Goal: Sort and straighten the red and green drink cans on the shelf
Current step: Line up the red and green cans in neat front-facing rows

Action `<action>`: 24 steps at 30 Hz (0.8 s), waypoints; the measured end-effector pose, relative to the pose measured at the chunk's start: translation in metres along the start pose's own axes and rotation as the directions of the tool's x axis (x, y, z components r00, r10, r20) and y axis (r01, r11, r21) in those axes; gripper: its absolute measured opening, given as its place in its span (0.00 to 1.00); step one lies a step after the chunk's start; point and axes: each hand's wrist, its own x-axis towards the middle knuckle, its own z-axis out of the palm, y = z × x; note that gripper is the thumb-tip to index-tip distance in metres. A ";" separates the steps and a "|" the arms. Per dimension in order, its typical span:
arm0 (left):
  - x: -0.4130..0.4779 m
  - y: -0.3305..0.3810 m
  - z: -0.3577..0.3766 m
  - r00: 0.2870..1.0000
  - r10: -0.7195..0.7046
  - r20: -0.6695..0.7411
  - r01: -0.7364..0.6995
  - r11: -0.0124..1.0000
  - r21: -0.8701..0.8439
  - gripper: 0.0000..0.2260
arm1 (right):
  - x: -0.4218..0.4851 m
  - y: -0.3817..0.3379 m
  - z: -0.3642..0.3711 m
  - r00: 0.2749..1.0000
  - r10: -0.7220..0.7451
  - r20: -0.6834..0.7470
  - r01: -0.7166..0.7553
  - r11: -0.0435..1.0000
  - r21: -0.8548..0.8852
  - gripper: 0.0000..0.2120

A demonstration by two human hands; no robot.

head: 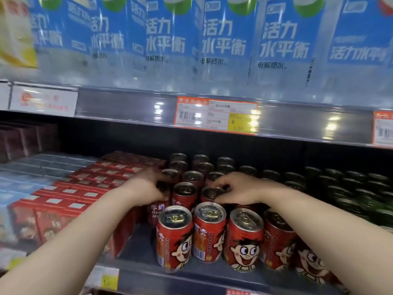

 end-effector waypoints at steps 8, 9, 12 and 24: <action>-0.007 -0.002 0.007 0.995 0.056 -0.080 -0.050 0.996 0.080 0.22 | -0.006 -0.009 0.005 0.992 0.005 -0.127 -0.021 0.992 -0.127 0.19; -0.012 -0.001 0.006 0.990 0.089 -0.110 -0.079 0.993 0.088 0.22 | -0.011 -0.012 0.005 0.986 -0.014 -0.168 -0.009 0.990 -0.139 0.18; -0.035 0.007 -0.005 0.976 0.217 -0.005 -0.215 0.963 -0.160 0.31 | -0.027 -0.026 0.004 0.986 -0.075 -0.150 0.059 0.992 -0.112 0.20; -0.051 -0.004 -0.009 0.950 0.235 0.205 -0.258 0.962 0.090 0.35 | -0.046 -0.059 0.024 0.988 -0.148 -0.031 0.142 0.977 -0.161 0.32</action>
